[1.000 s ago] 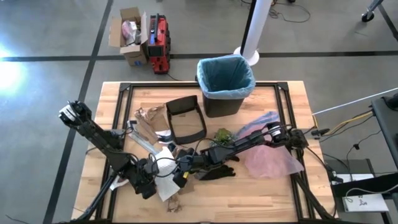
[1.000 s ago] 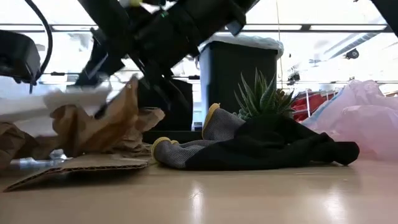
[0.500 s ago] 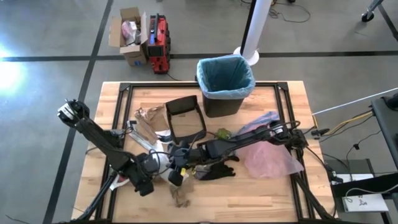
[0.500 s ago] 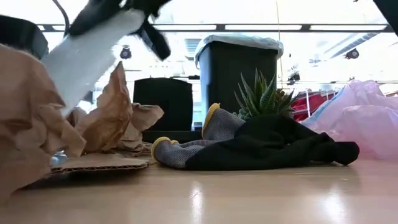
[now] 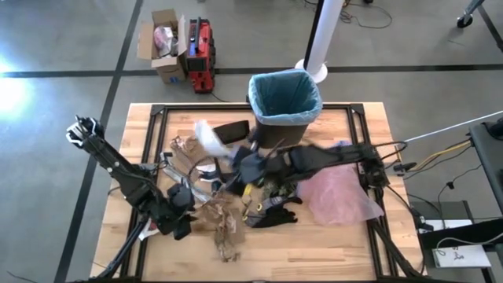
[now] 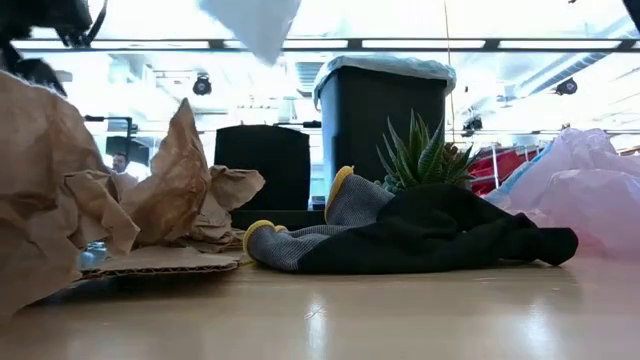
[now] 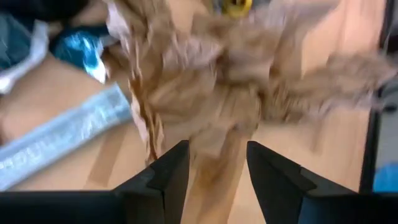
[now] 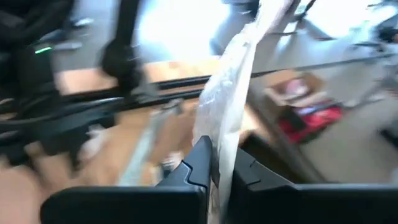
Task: Place trash/remove bag and relplace
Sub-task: Put the bubble wrap into the trash bin
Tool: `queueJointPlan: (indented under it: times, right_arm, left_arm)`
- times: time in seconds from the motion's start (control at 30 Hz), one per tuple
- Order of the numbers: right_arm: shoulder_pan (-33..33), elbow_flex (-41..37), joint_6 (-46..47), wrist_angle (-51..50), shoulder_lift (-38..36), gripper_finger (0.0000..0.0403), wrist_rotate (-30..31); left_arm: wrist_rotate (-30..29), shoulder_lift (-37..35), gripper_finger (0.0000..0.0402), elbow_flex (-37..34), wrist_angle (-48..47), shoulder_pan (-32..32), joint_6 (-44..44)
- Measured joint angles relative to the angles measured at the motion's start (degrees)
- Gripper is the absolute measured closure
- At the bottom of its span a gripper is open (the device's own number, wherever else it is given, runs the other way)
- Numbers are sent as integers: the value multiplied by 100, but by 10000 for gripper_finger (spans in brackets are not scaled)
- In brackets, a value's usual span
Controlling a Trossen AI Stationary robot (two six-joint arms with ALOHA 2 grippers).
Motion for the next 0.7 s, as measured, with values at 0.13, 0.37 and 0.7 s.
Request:
queueJointPlan:
  times: [0.13,0.37,0.7]
  right_arm:
    - [-235,0,-138,-445,-524,401,532]
    - [-728,-24,-580,-788,-1197,400,1117]
    - [-1602,-64,-1251,-1735,-1538,400,990]
  left_arm:
    - [-266,-77,243,-4,487,-7,-15]
    - [-490,-35,235,-4,1248,-7,75]
    - [-509,84,251,-20,1468,-50,-55]
